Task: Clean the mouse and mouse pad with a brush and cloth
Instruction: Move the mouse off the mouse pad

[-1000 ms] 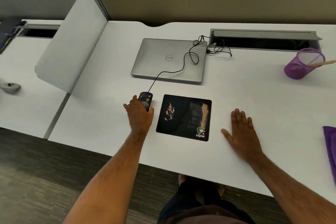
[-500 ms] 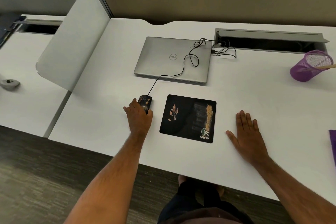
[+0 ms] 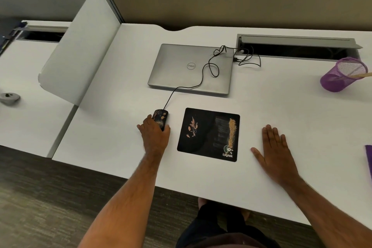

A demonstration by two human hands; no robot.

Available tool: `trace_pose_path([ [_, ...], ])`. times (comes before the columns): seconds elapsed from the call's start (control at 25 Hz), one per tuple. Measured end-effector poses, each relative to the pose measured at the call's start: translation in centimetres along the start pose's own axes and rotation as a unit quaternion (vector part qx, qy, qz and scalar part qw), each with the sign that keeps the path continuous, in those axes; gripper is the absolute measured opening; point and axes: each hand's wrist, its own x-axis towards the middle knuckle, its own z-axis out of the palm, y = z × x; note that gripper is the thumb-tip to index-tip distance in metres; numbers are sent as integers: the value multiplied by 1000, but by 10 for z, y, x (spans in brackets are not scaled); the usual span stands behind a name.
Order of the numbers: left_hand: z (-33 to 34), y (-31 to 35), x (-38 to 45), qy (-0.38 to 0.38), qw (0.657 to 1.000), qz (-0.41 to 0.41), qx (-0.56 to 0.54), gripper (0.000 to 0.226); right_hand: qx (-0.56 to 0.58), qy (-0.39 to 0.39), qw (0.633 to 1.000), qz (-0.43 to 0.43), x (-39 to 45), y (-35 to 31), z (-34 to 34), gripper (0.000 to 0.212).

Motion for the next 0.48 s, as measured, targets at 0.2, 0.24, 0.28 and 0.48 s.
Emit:
trace_pose_path([
  [0.2, 0, 7, -4, 15, 999, 24, 23, 80, 1, -15, 1000, 4, -1, -3, -4, 89],
  [0.24, 0, 10, -4, 19, 999, 34, 24, 78, 2, -19, 1000, 5, -1, -4, -6, 90],
  [0.28, 2, 14, -6, 25, 998, 47, 22, 76, 5, -23, 1000, 6, -1, -4, -8, 90],
  [0.48, 12, 44, -15, 19, 996, 81, -13, 82, 23, -24, 999, -2, -2, -2, -15, 97],
])
